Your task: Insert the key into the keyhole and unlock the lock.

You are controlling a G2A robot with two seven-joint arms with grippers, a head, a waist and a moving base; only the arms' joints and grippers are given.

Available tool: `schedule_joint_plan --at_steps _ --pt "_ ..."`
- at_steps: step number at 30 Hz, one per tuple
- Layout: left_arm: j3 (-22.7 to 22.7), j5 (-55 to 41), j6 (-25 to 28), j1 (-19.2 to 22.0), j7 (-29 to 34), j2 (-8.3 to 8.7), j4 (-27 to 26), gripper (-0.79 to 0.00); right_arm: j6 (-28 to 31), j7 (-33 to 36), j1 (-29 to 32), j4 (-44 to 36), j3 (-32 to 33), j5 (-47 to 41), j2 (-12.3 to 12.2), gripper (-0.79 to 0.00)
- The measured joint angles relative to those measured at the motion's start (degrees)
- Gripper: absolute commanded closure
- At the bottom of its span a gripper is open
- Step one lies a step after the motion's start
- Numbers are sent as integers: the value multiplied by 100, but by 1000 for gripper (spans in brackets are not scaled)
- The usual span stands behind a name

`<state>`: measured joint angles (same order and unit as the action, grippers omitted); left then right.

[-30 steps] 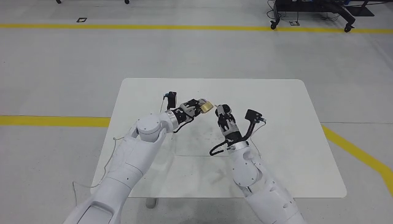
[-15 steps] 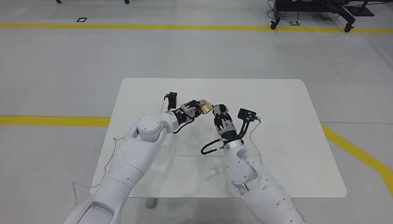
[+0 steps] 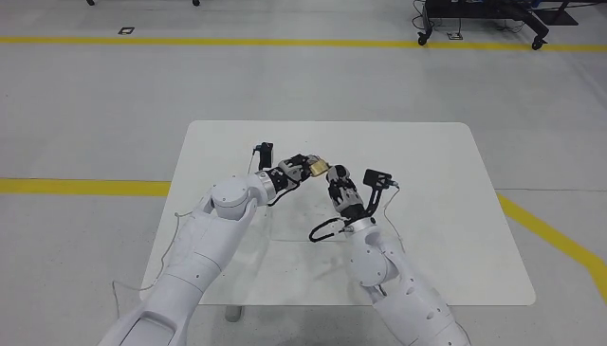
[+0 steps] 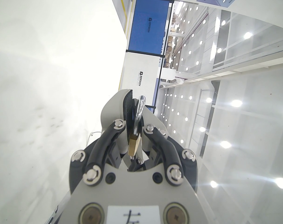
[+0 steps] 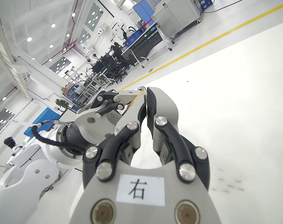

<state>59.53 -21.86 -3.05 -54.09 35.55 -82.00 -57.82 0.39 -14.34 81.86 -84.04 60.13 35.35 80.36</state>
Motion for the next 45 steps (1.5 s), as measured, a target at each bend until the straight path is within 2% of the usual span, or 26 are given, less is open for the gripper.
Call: schedule_joint_plan --at_steps 12,15,19,22,25,28,45 --pt "25 -10 2 -12 8 0 -21 0 504 769 198 -198 277 -596 -44 0" --pt "32 -1 16 -14 0 0 -30 0 835 1066 275 -289 382 -1088 -55 0" --pt "45 -9 26 -23 6 2 -39 0 1478 2406 475 -505 778 -2549 -148 0" --pt "48 -8 26 -26 15 2 -43 0 1452 3420 488 -514 1077 -3415 -222 0" --pt "44 18 26 -26 29 4 -46 0 1303 3975 428 -444 1256 -3895 -262 0" --pt "47 44 36 -25 37 7 -51 0 1153 4134 341 -348 1302 -4019 -278 0" --pt "35 126 9 -23 205 21 -53 0 823 4035 23 -69 1131 -4090 -283 0"
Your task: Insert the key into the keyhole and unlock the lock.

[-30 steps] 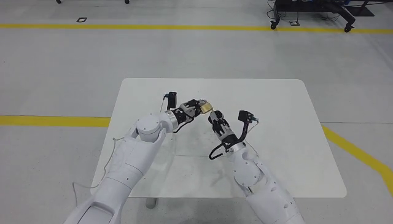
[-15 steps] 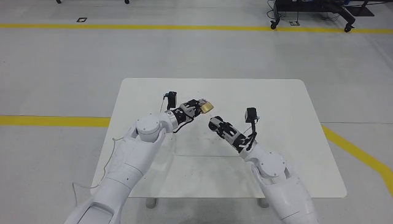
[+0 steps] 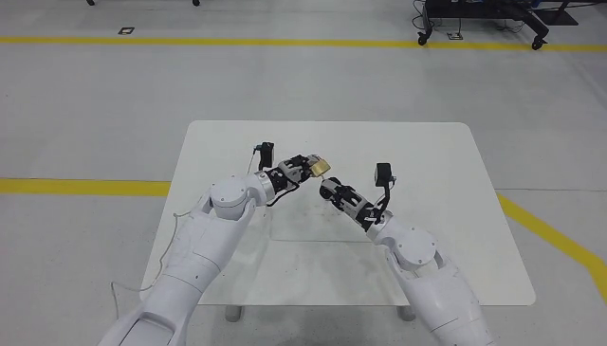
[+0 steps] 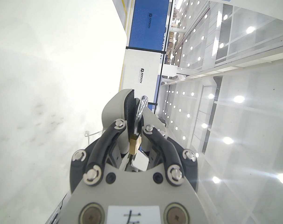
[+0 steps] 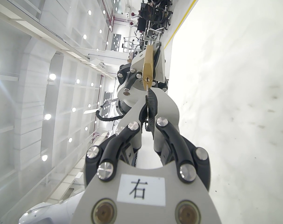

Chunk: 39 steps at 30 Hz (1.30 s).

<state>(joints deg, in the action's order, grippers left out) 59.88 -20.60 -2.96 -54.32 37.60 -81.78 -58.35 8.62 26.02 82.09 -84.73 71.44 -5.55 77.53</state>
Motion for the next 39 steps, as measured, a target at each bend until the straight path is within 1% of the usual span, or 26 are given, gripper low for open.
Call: schedule_joint_plan --at_steps 13,27,34,39 --pt "-10 35 -2 18 19 0 21 0 60 -27 27 -22 30 -74 -35 0" --pt "-49 163 40 35 188 15 24 0 -67 -44 6 -83 7 -50 -67 0" --pt "-126 401 205 32 367 35 -15 0 -107 -106 -5 -97 20 -67 -82 0" --pt "-129 386 224 19 382 36 -16 0 -115 -165 -16 -82 5 -54 -86 0"
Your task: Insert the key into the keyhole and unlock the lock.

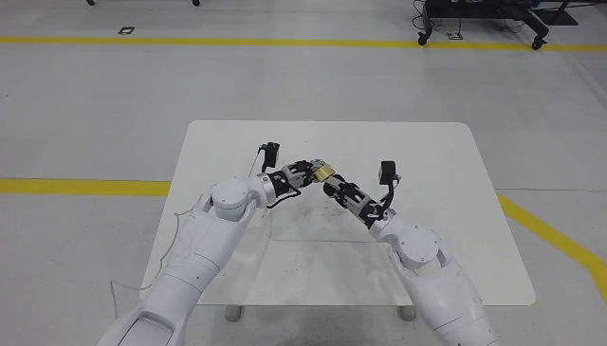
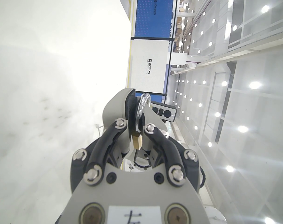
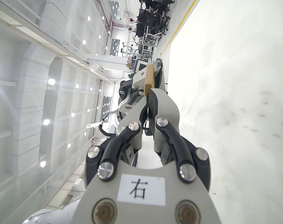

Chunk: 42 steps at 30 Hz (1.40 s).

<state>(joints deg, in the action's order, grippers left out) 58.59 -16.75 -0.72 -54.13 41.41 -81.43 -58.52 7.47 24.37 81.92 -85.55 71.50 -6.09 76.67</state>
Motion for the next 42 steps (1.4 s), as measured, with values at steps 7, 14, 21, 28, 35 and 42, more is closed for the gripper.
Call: schedule_joint_plan --at_steps 7,14,21,28,35,42 --pt "20 -67 -37 -1 -42 -3 7 0 26 -22 5 5 -32 -32 -6 -326" --pt "47 -111 -28 -2 -110 -3 -3 0 95 -29 42 -10 -26 -103 -18 -323" --pt "80 -163 29 -24 -169 -1 -32 0 272 4 170 -56 29 -221 -40 -308" --pt "100 -182 108 -51 -208 2 -60 0 343 124 285 -121 90 -378 -68 0" --pt "81 -64 224 -60 -188 12 -90 0 167 17 195 -77 37 -491 -58 0" --pt "68 84 567 -113 -149 27 -181 0 -11 157 154 -1 87 -1312 -34 0"
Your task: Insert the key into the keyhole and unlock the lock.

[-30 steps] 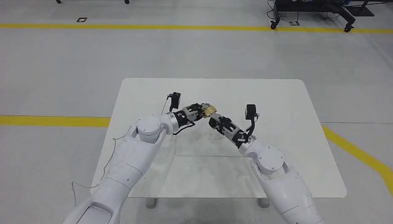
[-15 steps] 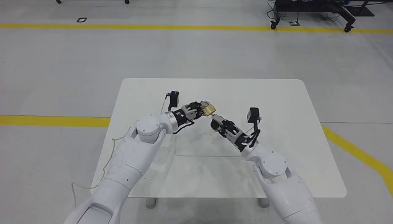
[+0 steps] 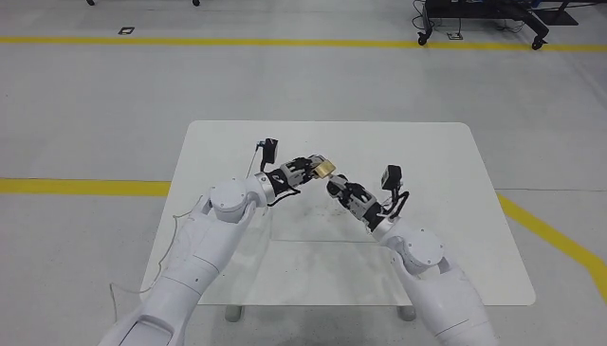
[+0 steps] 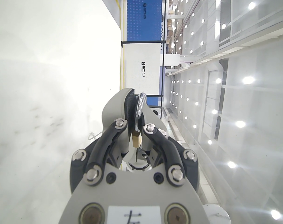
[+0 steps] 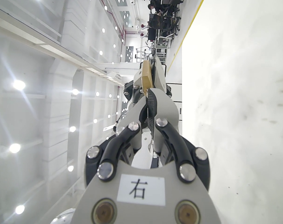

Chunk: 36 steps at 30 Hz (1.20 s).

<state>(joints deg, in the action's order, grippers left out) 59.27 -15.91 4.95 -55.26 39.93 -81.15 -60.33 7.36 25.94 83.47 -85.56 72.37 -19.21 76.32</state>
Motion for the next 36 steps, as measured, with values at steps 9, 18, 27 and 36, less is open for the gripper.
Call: schedule_joint_plan --at_steps 9,18,27,36 --pt "9 100 481 -97 33 19 -123 0 -535 972 -146 305 244 -1492 -18 0" --pt "40 64 780 -152 96 32 -196 0 -1563 2216 -369 648 394 -2646 -73 0" --pt "111 -46 1036 -217 120 48 -282 0 -2519 3019 -638 1078 396 -3456 -107 0" --pt "168 -127 1157 -240 121 63 -330 0 -2553 3086 -719 1191 357 -3466 -145 -95"
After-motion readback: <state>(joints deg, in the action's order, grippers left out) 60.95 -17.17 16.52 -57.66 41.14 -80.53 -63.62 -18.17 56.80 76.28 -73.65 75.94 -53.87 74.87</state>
